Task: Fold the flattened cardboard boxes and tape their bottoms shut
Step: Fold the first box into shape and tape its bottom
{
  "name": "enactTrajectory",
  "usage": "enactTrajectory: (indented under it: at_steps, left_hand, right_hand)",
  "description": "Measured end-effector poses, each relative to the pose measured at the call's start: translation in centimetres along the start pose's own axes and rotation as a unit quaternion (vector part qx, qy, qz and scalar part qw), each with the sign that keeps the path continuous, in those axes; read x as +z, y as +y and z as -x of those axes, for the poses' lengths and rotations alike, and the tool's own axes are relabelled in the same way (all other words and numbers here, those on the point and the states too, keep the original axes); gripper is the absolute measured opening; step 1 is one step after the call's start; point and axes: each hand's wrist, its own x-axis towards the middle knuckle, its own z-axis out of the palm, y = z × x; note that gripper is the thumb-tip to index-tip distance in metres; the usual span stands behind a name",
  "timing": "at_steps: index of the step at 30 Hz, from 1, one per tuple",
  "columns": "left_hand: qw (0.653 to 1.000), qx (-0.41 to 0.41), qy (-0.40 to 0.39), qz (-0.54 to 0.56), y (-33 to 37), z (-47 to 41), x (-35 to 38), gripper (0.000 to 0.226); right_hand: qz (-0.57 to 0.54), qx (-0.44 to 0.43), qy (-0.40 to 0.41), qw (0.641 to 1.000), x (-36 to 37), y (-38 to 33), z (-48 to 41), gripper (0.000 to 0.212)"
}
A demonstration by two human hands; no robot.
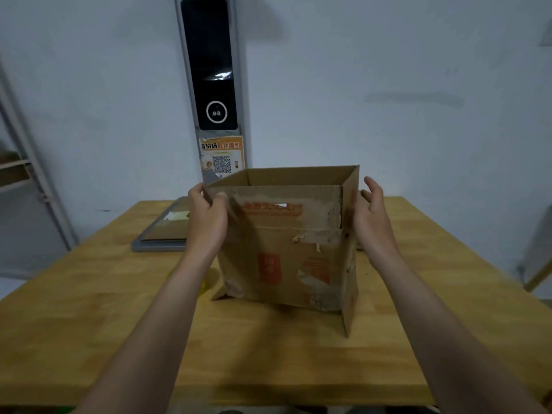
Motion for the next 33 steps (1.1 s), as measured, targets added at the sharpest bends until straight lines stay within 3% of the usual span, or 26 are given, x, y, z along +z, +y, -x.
enactTrajectory:
  at_steps: [4, 7, 11, 17, 21, 22, 26, 29, 33]
  left_hand:
    - [0.999, 0.023, -0.015, -0.019, -0.6, 0.1, 0.1, 0.05]
    - [0.997, 0.055, -0.014, -0.044, -0.6, 0.6, 0.0, 0.03]
    - [0.988, 0.093, -0.028, -0.122, -0.6, 1.1, -0.1, 0.011]
    - [0.996, 0.032, -0.056, -0.066, 0.0, 1.7, -0.1, 0.047]
    - [0.998, -0.001, -0.061, -0.017, -0.7, 2.1, -0.4, 0.048]
    - [0.998, -0.003, -0.064, -0.013, -0.9, 2.3, -0.5, 0.046]
    - [0.998, 0.002, -0.049, 0.03, -1.7, 3.1, -0.9, 0.009]
    - [0.997, -0.001, -0.053, 0.058, -1.8, 3.8, -1.1, 0.025]
    - [0.995, -0.005, -0.059, 0.086, -2.5, 4.7, -0.7, 0.058]
  right_hand:
    - [0.002, -0.062, -0.007, 0.998, -0.1, -1.3, 1.0, 0.05]
    - [0.013, -0.113, -0.031, 0.993, -0.3, -1.8, 2.3, 0.067]
    - [0.052, -0.142, -0.051, 0.987, -0.9, -1.1, 3.1, 0.056]
    - [0.082, -0.153, -0.115, 0.978, -1.9, -1.4, 2.7, 0.068]
    - [0.188, -0.14, -0.188, 0.954, -1.9, -0.5, 2.5, 0.079]
    - [0.208, -0.122, -0.202, 0.949, -2.0, -0.1, 2.5, 0.078]
    - [0.181, -0.121, -0.194, 0.957, -2.3, 1.0, 2.9, 0.03]
    - [0.111, -0.128, -0.135, 0.976, -3.0, 1.5, 3.4, 0.022]
    - [-0.034, -0.113, -0.136, 0.984, -3.5, 3.6, 3.3, 0.01]
